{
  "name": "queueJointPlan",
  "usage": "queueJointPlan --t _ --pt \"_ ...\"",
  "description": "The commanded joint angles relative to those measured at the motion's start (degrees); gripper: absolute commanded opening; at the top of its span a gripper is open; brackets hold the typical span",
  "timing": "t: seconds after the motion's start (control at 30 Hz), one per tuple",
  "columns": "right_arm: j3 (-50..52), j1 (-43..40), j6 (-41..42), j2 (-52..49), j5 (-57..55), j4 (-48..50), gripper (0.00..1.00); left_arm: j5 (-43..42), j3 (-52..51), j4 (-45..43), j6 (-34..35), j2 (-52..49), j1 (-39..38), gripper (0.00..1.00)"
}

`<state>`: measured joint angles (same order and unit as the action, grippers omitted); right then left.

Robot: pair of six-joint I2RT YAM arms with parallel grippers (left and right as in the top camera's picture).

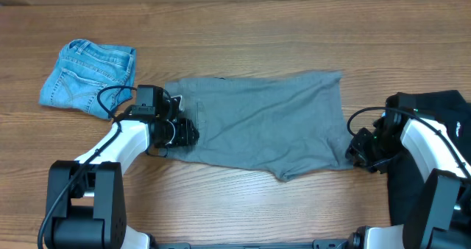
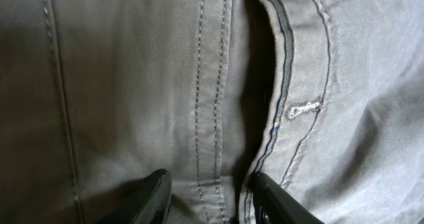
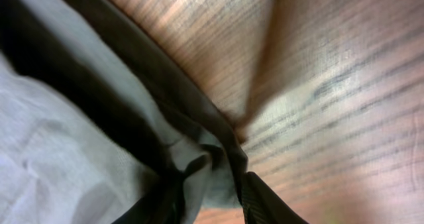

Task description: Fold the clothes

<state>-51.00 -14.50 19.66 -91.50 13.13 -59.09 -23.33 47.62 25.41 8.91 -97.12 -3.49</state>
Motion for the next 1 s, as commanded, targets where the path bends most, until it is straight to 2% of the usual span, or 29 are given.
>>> queueJointPlan --t 0.0,0.03,0.13,0.23,0.37,0.53,0.7,0.83,0.9,0.97 --pt "-1.1 0.0 0.2 0.1 -1.7 -3.5 0.34 8.5 -2.9 1.1 0.8 -2.2 1.3 0.45" --pt "-1.1 0.0 1.0 0.1 -3.5 -3.6 0.35 8.5 -2.9 1.0 0.8 -2.2 1.3 0.46" --pt "-1.1 -0.7 6.2 0.1 -9.6 -2.3 0.44 8.4 -2.9 0.5 1.0 -2.2 1.3 0.46" --pt "-1.2 -5.9 7.8 0.1 -4.6 2.4 0.45 8.3 -2.9 0.4 1.0 -2.2 1.3 0.48" --pt "-0.7 -10.0 5.4 0.1 0.2 -1.7 0.44 8.3 -2.9 0.4 1.0 -2.2 1.3 0.49" --pt "2.3 -8.9 5.4 0.1 2.5 -2.4 0.44 8.0 -2.9 -0.3 2.1 -2.2 1.3 0.51" --pt "7.3 -8.0 5.4 0.1 5.8 3.5 0.44 7.2 -2.9 -0.6 2.1 -2.2 1.3 0.53" --pt "10.2 -8.0 5.4 0.1 10.6 8.0 0.43 7.2 -2.9 -0.6 2.1 -2.2 1.3 0.55" --pt "10.3 -8.0 4.0 0.1 11.5 8.5 0.36 7.2 -2.9 -0.7 2.1 -2.2 1.3 0.56" --pt "10.3 -8.0 3.7 0.1 11.6 9.7 0.33 7.2 -2.9 -0.6 2.1 -2.2 1.3 0.56"
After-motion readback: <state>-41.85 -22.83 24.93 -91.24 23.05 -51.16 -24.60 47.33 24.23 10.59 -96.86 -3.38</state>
